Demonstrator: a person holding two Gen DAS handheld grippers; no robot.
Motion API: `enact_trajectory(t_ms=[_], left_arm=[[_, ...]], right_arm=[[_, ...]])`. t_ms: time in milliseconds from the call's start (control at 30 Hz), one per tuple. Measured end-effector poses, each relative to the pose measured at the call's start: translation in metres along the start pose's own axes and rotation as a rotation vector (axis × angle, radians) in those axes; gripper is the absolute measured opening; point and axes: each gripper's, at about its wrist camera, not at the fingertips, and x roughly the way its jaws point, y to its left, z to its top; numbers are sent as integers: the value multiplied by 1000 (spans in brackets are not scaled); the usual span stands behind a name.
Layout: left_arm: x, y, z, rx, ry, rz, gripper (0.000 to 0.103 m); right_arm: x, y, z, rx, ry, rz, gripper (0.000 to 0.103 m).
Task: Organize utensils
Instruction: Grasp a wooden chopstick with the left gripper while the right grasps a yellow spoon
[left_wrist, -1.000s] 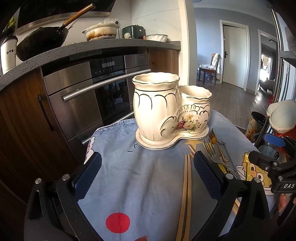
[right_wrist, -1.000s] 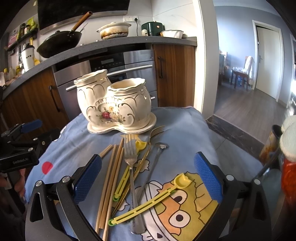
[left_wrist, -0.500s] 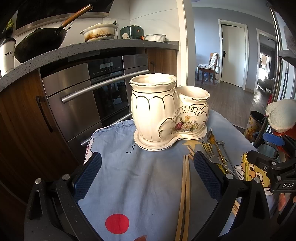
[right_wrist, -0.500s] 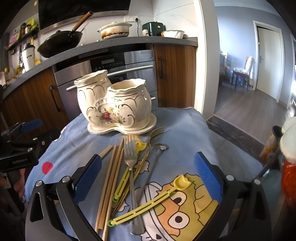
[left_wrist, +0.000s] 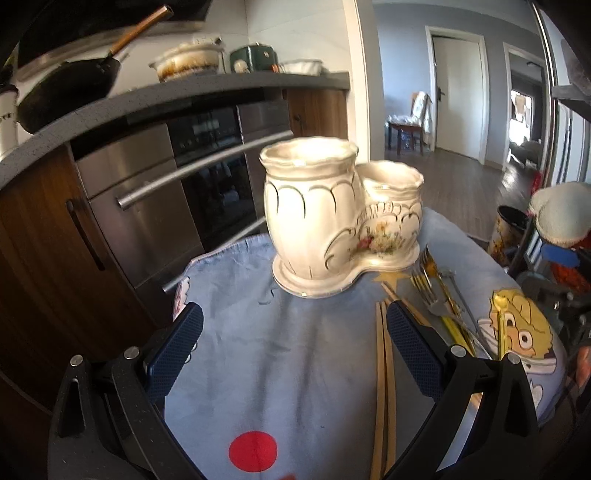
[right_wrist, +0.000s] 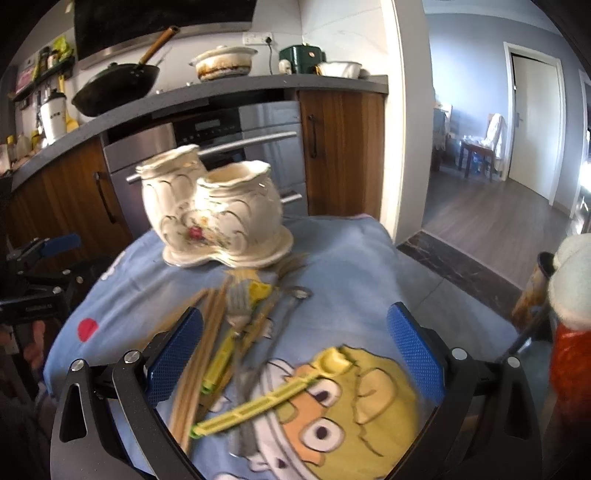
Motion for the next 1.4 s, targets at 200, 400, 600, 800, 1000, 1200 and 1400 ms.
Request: enact_trajectory(t_ms=[200, 400, 600, 800, 1000, 1200, 1400], left_arm=[[13, -9, -10, 83, 103, -86, 83], [29, -15, -25, 105, 243, -172, 49], [33, -28, -32, 115, 288, -221, 33], [37, -37, -37, 148, 317, -243, 28], [43, -39, -38, 156, 335, -241, 26], [58, -43, -35, 172, 348, -241, 25], [70, -48, -26, 186, 350, -231, 18]], right_arm=[[-1, -26, -7, 36, 103, -11, 78], [1, -24, -14, 48, 210, 49, 52], [13, -6, -26, 80, 291, 129, 37], [25, -2, -30, 123, 340, 154, 32], [42, -5, -30, 198, 377, 176, 31], [57, -5, -22, 208, 392, 155, 30], [69, 8, -13, 72, 386, 77, 20]])
